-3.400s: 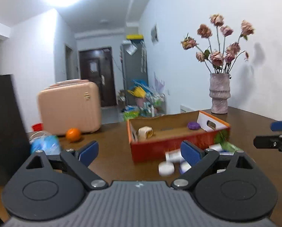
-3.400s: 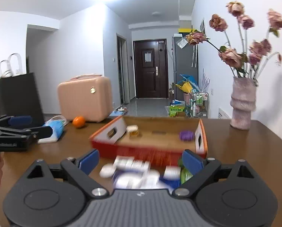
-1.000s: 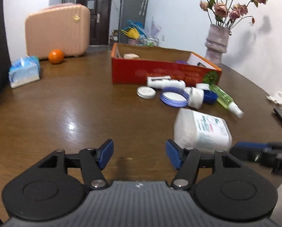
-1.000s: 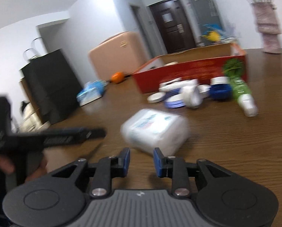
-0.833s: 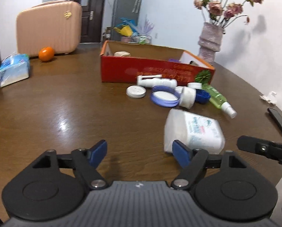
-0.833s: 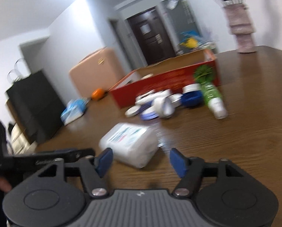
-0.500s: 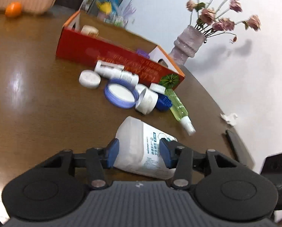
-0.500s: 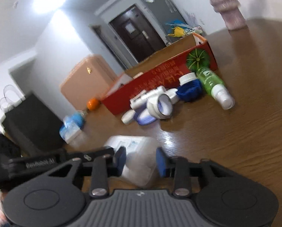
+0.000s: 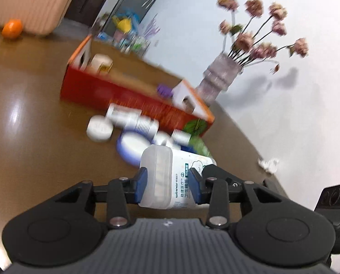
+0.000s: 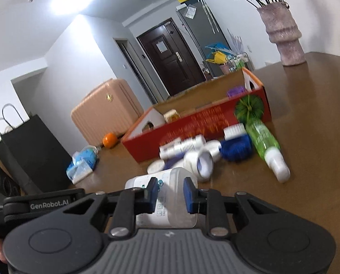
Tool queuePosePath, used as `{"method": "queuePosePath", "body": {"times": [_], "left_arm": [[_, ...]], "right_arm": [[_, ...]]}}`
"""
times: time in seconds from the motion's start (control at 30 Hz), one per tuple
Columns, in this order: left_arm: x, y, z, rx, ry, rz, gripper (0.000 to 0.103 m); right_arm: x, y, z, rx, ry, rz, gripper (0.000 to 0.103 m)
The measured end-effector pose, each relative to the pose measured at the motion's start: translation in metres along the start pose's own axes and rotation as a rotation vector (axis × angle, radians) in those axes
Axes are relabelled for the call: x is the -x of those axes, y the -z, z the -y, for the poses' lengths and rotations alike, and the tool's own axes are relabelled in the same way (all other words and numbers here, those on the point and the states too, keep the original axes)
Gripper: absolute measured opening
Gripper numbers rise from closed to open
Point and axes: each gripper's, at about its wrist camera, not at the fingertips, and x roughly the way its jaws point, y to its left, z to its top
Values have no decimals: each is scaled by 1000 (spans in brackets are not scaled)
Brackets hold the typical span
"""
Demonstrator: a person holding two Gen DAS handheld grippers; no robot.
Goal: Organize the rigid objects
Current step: 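Grasp the white pill bottle with the left gripper, then place the white pill bottle into the red box and open the left gripper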
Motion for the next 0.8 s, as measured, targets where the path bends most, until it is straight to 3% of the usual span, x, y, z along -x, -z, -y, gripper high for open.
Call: {"method": "queuePosePath", "body": {"times": [0.2, 0.37, 0.47, 0.63, 0.73, 0.77, 0.8], "left_arm": [[-31, -70, 7, -72, -26, 100, 38], [-79, -126, -5, -61, -42, 125, 38], [-118, -155, -24, -32, -54, 93, 37], [-180, -185, -54, 16, -98, 41, 34], [-204, -192, -63, -6, -199, 38, 37], [-208, -193, -64, -22, -240, 53, 40], [-211, -194, -65, -41, -248, 53, 42]], "right_arm": [[-40, -68, 1, 47, -32, 55, 23], [-92, -114, 11, 41, -9, 94, 22], [-137, -144, 30, 3, -12, 55, 22], [-213, -174, 53, -8, 71, -24, 22], [-253, -180, 59, 49, 123, -85, 32], [-262, -178, 62, 63, 163, -78, 39], [-265, -176, 65, 60, 204, -70, 56]]}}
